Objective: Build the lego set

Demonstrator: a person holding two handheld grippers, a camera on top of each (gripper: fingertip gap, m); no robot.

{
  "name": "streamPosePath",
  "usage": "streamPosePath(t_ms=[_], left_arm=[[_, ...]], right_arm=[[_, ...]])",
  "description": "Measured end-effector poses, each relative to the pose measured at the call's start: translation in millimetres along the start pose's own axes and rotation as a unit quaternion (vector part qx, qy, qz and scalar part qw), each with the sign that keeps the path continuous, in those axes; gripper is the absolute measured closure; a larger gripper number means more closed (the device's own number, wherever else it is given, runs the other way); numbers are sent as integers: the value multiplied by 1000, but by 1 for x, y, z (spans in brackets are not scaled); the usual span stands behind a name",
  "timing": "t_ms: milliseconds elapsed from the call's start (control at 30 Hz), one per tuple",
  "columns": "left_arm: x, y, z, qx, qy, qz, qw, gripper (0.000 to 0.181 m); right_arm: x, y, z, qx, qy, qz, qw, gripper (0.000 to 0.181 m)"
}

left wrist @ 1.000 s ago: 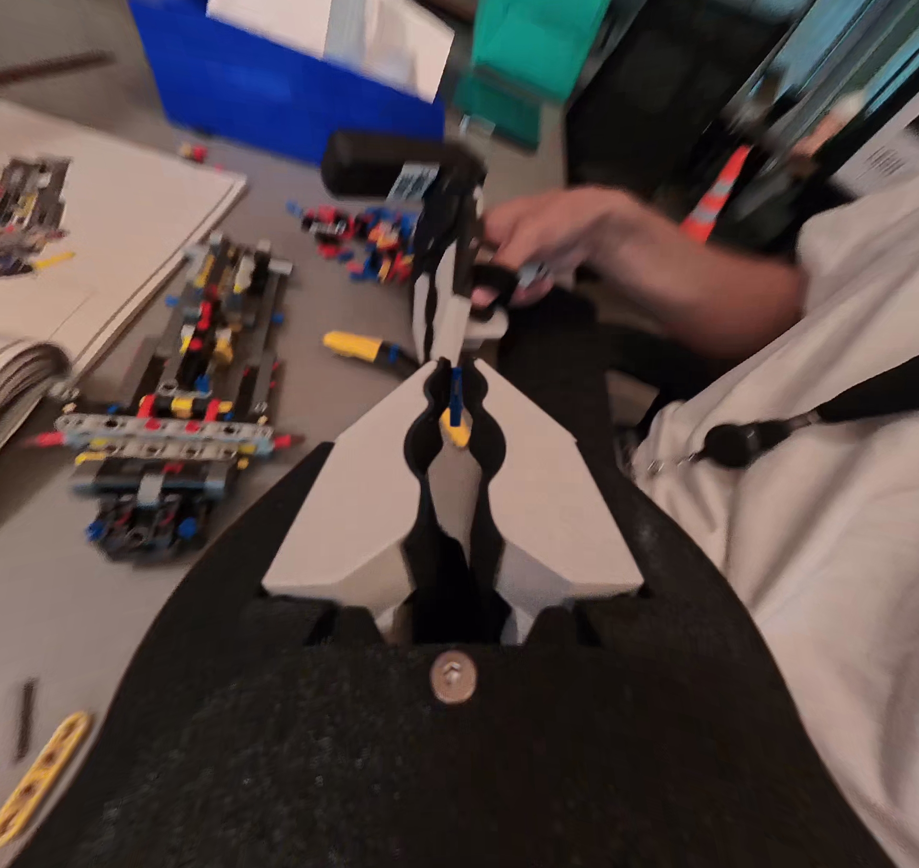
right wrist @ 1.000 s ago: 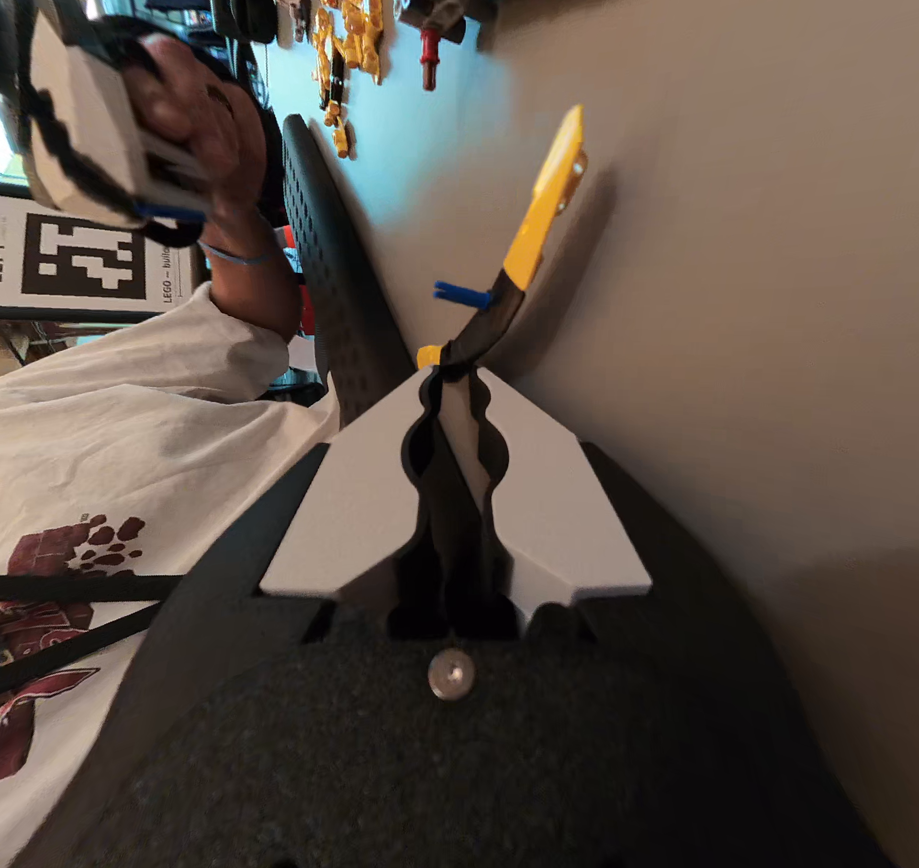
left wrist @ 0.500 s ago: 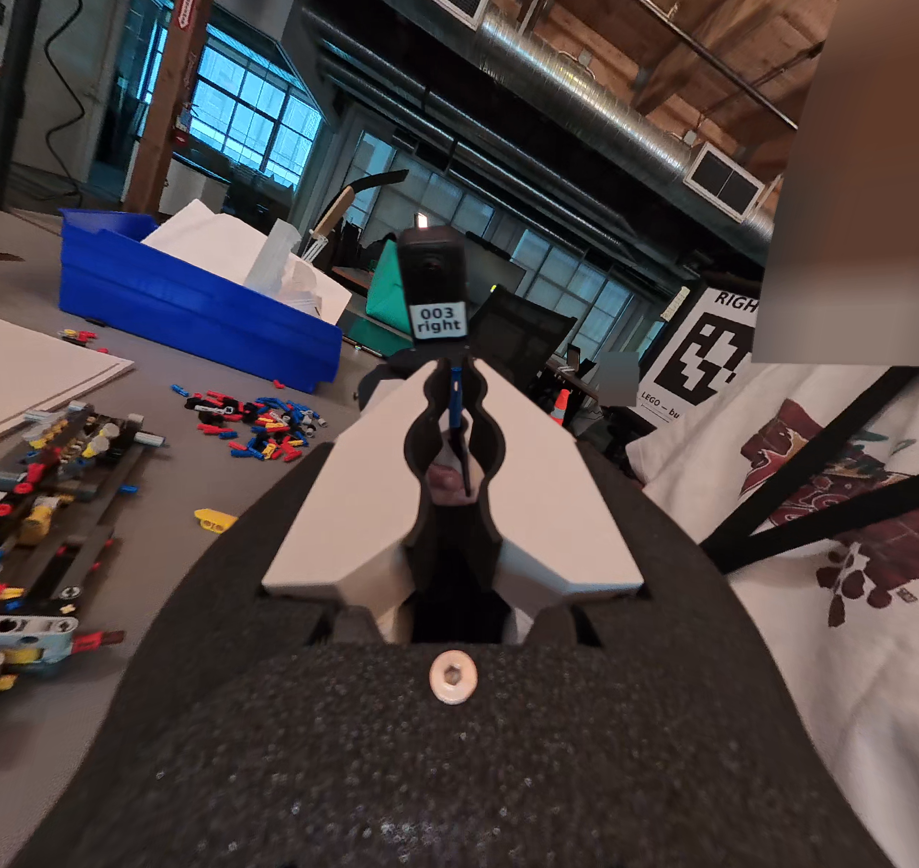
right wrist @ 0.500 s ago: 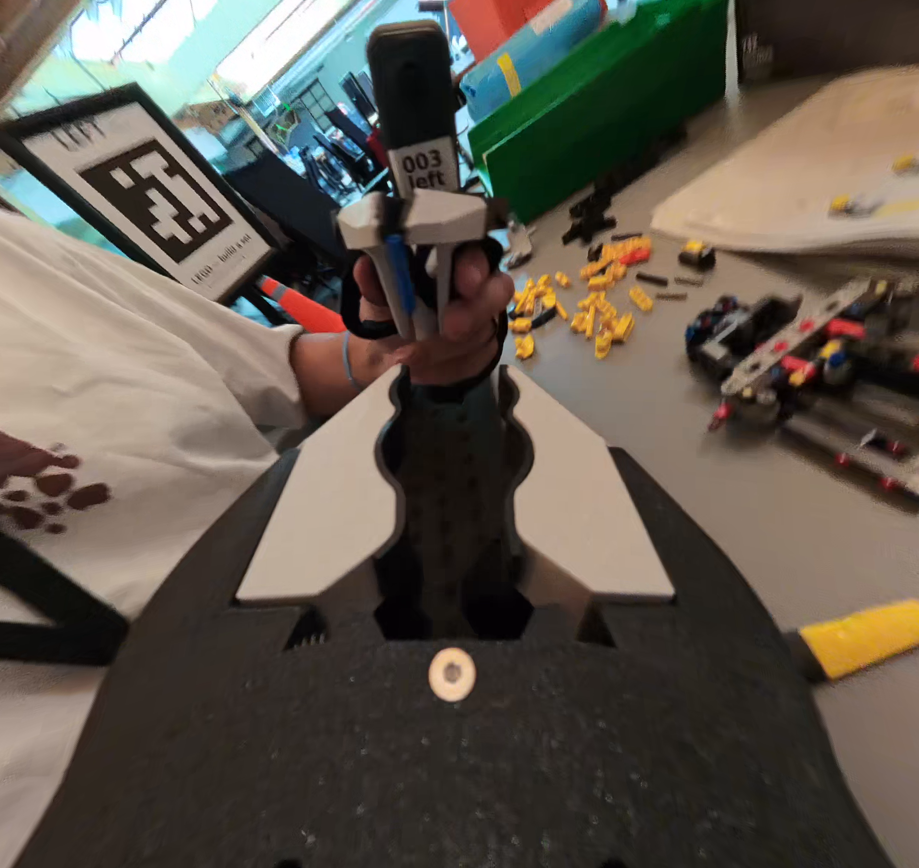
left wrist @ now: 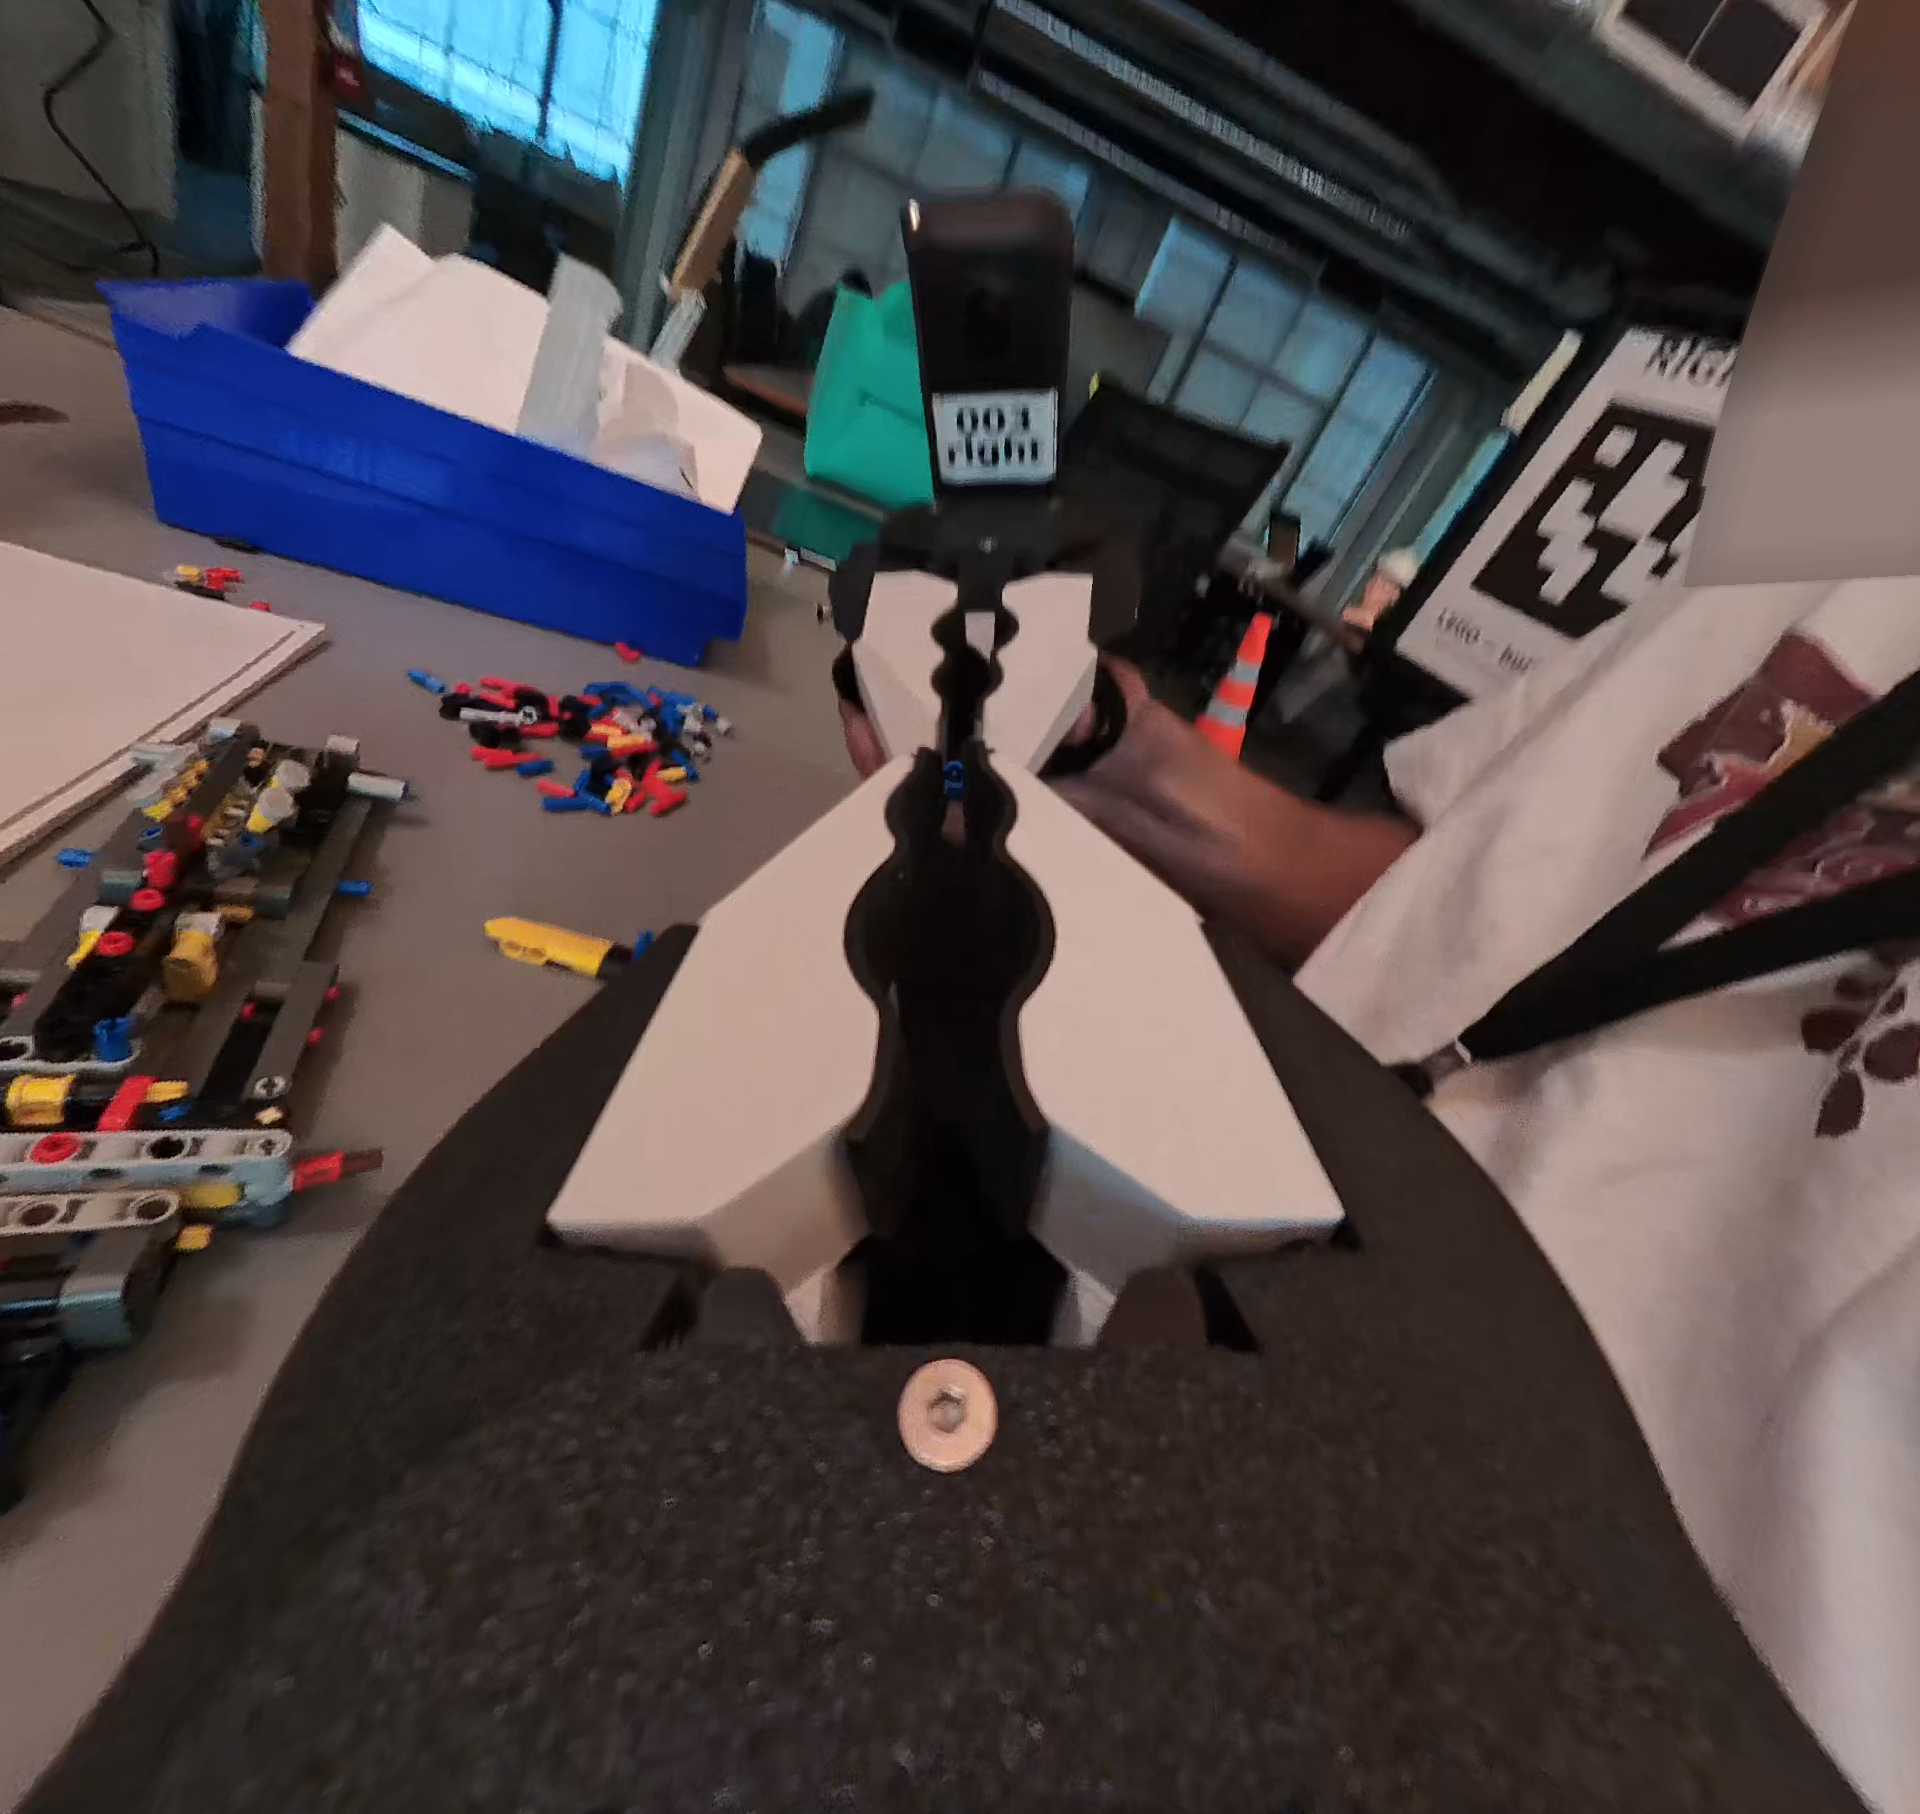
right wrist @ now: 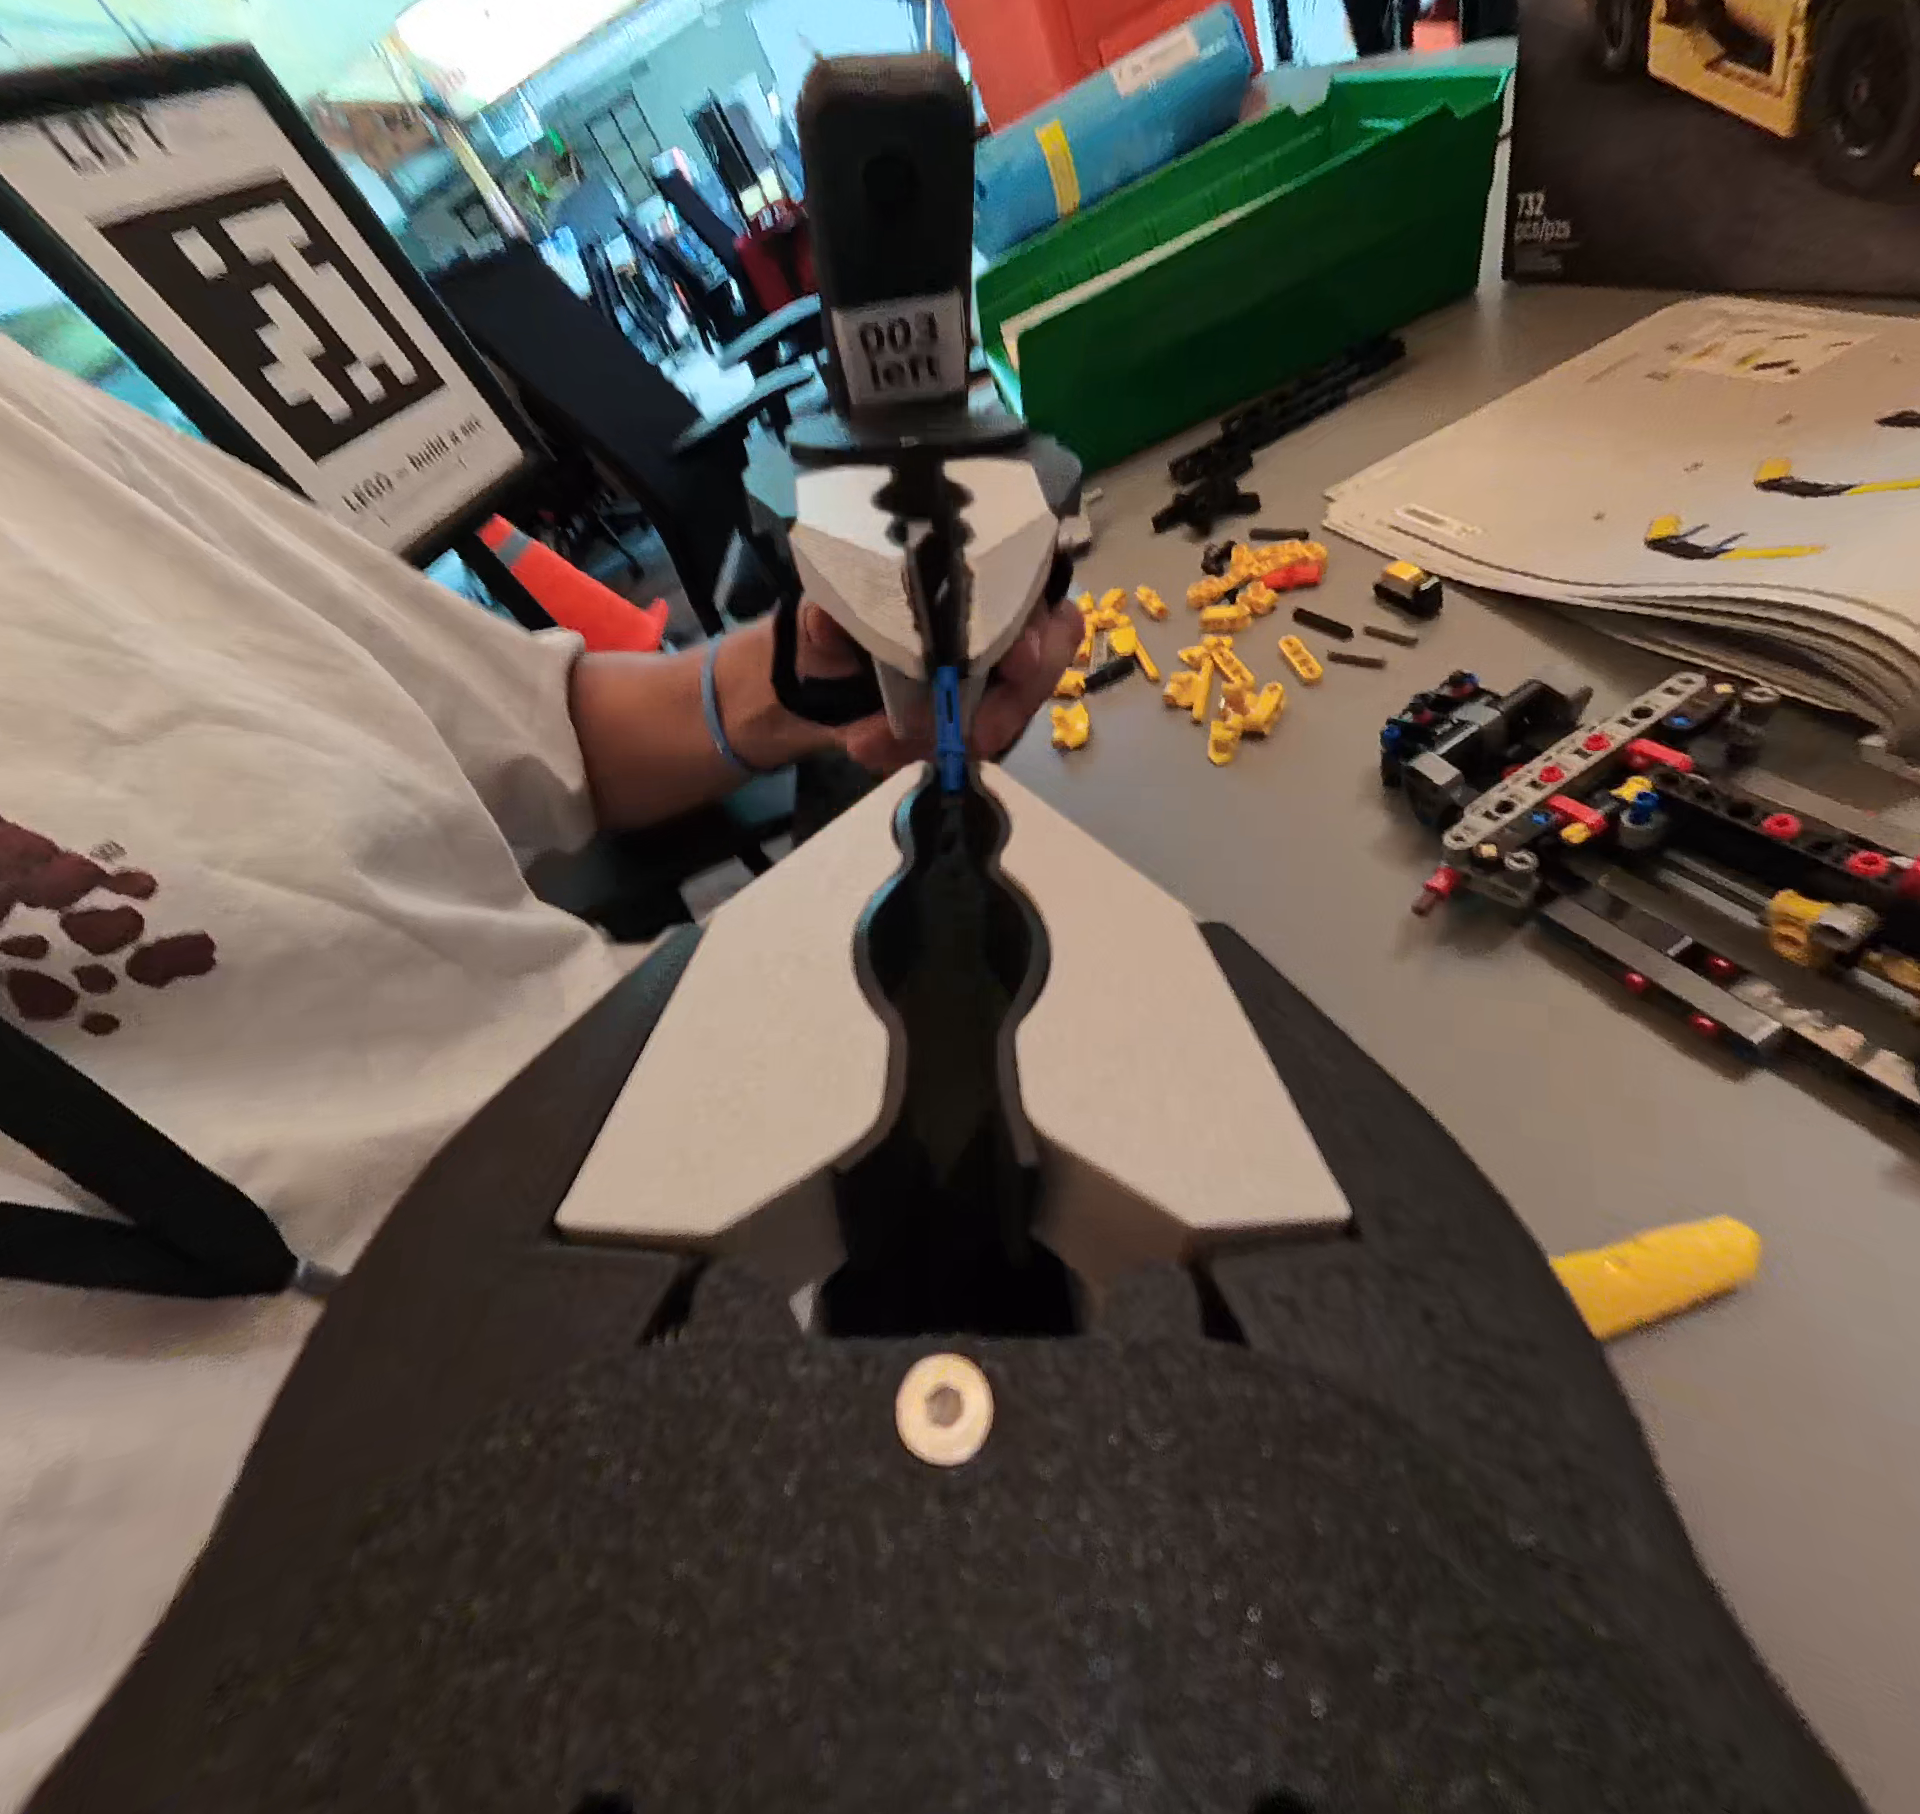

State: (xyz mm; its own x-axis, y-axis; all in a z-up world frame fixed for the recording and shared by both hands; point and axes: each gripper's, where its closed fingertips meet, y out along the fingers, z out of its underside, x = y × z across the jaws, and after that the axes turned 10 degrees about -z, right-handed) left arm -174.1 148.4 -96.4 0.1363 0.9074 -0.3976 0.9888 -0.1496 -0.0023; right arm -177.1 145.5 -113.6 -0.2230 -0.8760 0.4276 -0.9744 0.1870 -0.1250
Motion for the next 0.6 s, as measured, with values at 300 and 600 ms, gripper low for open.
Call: streamPosePath(t_ms=[300,600], left_arm=[[-1,3,36,119,111,-29,986,176],[1,-1,39,111,158,-36,980,178]], right_arm=[[-2,7,27,145,-58,38,987,178],[-4,7,28,156,-77,50,983,178]])
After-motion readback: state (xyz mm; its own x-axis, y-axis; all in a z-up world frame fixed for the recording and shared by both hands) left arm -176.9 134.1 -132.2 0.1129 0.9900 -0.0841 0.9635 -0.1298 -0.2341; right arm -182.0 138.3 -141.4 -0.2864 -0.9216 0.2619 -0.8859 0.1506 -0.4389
